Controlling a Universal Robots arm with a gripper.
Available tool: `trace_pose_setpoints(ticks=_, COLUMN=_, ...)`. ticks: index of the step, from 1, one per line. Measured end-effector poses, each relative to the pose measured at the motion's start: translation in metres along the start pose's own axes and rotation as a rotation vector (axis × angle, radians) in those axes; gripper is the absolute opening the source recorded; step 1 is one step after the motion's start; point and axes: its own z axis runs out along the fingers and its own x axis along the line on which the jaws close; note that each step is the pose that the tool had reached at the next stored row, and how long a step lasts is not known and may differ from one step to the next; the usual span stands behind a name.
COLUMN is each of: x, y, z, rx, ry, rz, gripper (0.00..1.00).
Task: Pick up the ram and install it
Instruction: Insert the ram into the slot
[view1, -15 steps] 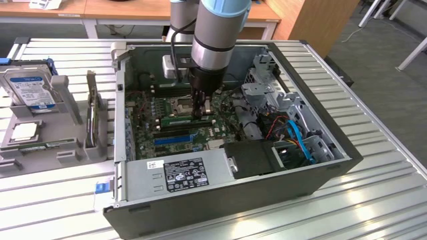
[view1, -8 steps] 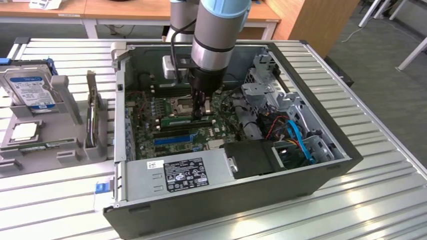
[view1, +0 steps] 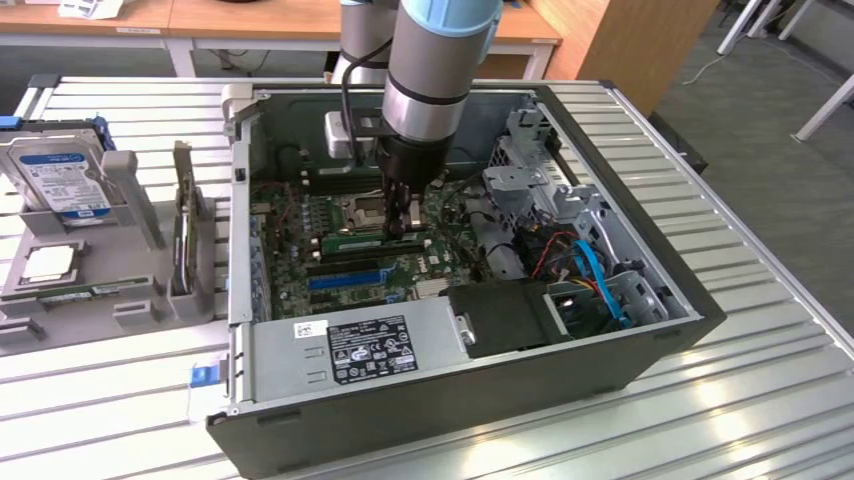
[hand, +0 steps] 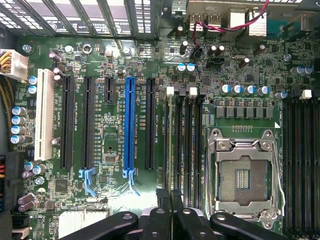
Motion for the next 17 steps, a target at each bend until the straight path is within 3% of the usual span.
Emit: trace_pose_setpoints(ticks=17, x=-0.0005, y=0.0000, z=0.0021, rx=0.0000, ry=0.0000, rz=0.000, gripper=0.12)
